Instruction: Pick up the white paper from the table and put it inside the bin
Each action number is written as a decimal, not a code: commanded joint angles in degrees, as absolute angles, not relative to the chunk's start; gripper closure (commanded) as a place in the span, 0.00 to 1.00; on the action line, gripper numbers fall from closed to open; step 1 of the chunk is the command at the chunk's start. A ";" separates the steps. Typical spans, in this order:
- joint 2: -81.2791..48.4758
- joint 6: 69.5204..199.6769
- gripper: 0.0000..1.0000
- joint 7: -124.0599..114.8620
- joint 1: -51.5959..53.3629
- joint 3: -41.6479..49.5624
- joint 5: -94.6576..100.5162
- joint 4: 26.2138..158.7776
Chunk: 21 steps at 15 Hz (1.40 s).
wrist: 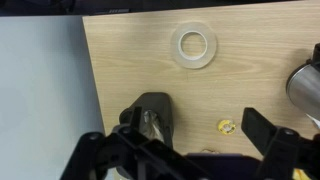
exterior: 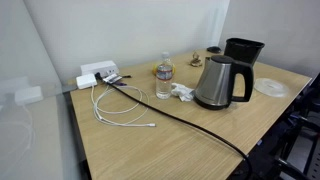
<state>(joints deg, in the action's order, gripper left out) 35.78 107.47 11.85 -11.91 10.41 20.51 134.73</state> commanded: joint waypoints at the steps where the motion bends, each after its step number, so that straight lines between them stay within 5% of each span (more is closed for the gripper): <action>1: 35.78 107.17 0.00 11.64 -11.36 10.79 20.73 134.54; 13: 32.71 120.68 0.00 19.08 3.00 4.20 18.91 137.97; 21: 22.70 127.93 0.00 36.77 12.40 7.63 -1.08 137.77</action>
<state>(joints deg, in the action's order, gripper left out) 25.41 127.01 30.01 9.94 5.99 4.74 138.43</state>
